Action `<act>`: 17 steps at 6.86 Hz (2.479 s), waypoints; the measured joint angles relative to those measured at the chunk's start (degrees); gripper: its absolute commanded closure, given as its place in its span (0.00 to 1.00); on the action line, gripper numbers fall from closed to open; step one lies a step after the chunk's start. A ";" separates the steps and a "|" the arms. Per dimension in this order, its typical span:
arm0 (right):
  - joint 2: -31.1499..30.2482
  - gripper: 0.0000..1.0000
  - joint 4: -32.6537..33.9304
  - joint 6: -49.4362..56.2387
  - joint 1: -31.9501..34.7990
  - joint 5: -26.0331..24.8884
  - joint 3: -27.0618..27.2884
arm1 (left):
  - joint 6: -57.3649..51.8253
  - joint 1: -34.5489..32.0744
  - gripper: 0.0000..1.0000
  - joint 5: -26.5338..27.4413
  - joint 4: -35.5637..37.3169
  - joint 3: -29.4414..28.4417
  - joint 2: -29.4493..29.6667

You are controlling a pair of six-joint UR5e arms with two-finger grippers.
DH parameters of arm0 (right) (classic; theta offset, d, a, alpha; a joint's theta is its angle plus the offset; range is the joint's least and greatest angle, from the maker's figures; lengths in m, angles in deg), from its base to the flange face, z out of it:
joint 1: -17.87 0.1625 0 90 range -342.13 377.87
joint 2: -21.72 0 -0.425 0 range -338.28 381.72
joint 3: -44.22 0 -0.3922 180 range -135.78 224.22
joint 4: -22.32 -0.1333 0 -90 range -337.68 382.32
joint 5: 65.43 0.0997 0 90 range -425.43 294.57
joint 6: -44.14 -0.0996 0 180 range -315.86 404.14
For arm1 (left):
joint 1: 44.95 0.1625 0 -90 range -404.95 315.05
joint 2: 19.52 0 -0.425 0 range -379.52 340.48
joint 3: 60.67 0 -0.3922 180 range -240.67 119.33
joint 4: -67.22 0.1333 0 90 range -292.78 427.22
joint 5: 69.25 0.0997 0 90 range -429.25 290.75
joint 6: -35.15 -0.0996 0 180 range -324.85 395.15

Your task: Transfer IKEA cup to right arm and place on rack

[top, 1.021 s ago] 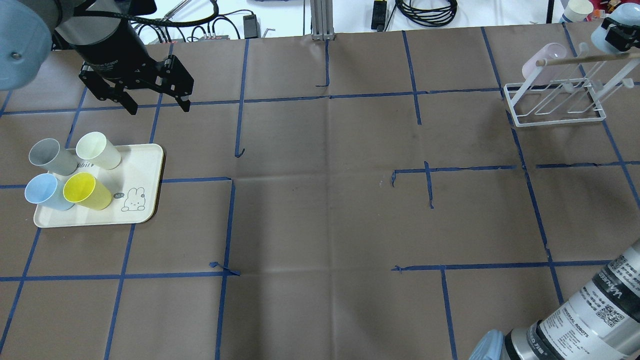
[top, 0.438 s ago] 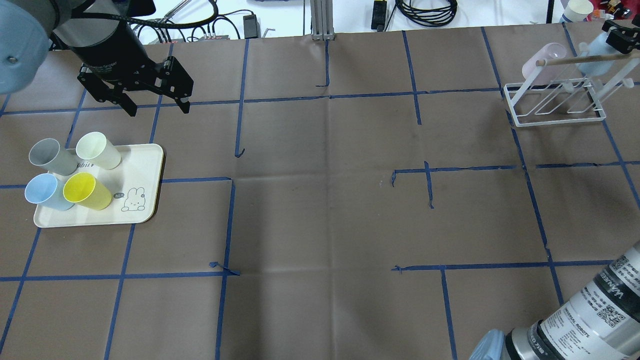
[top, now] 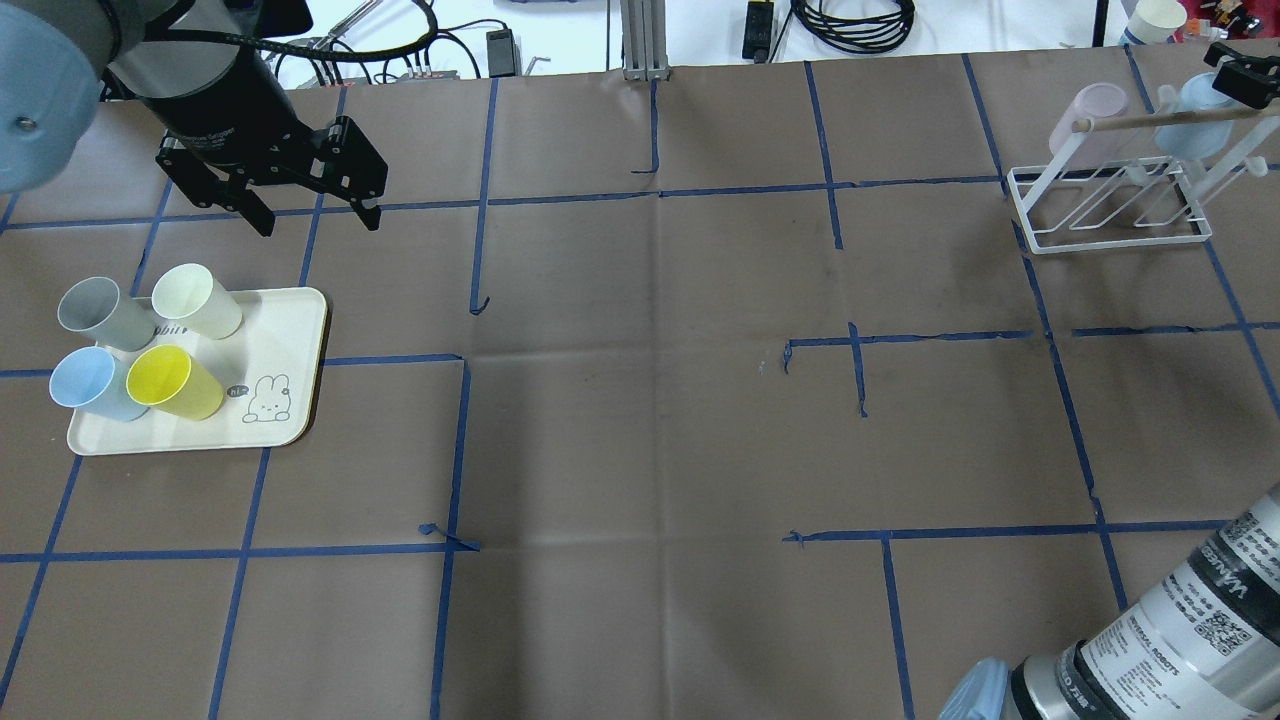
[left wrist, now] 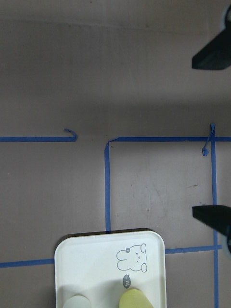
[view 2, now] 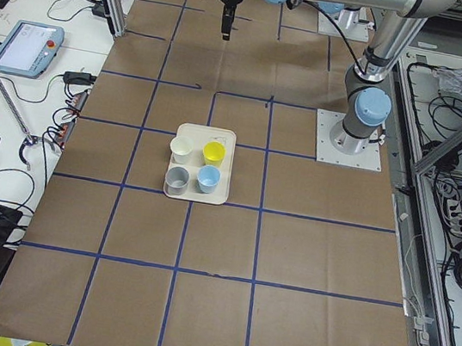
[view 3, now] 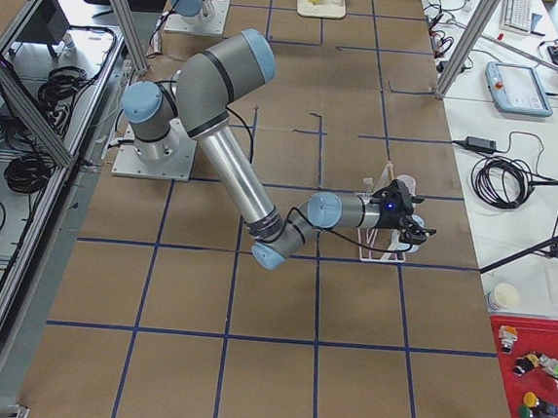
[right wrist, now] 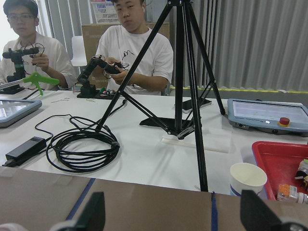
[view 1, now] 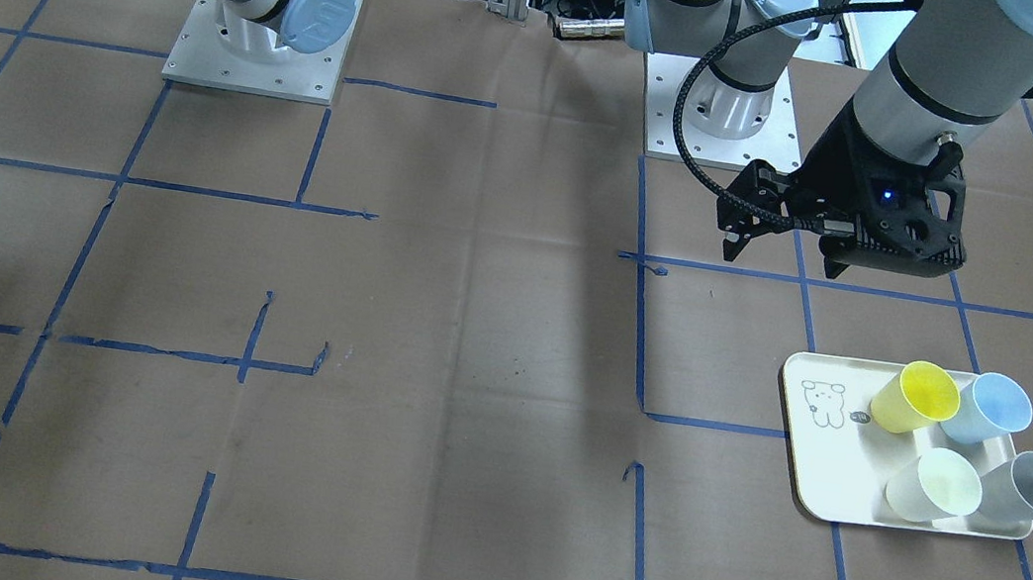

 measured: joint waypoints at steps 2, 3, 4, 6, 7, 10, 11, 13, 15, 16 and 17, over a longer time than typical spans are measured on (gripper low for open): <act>-1.04 0.00 -2.23 0.00 0.00 -0.15 -0.14 | 0.00 0.00 0.00 0.02 0.00 -0.05 0.01; -2.60 0.00 -4.57 0.03 0.08 -0.24 -0.14 | 0.00 0.00 0.00 0.00 0.00 -0.11 0.06; -4.59 0.00 -6.40 0.01 0.31 -0.32 -0.24 | 0.00 0.00 0.00 0.00 0.00 -0.13 0.19; -8.67 0.00 -8.47 -0.06 1.58 -0.42 -0.63 | 0.02 0.00 0.00 0.06 0.00 -0.14 0.47; -10.58 0.00 -9.38 -0.08 3.33 -0.59 -0.67 | 0.04 0.00 0.00 0.09 0.00 -0.20 0.48; -16.87 0.00 -24.27 -0.03 9.31 -7.31 -0.36 | -0.10 0.05 0.00 0.64 0.00 -0.86 0.76; -19.15 0.00 -32.11 -0.01 11.83 -10.74 -0.09 | -0.38 0.08 0.00 0.93 0.00 -1.03 0.94; -23.75 0.00 -44.81 -0.02 16.83 -20.03 -0.08 | -1.86 0.03 0.00 1.21 -0.05 -1.20 1.28; -27.36 0.00 -57.29 -0.14 22.02 -27.14 -0.38 | -4.65 -0.05 0.00 0.88 -0.43 -1.30 1.39; -28.81 0.00 -62.99 -0.17 23.85 -29.02 -0.46 | -5.23 -0.07 0.00 0.70 -0.55 -1.32 1.36; -30.38 0.00 -69.10 -0.20 25.68 -30.63 -0.52 | -5.44 -0.09 0.00 0.63 -0.59 -1.32 1.27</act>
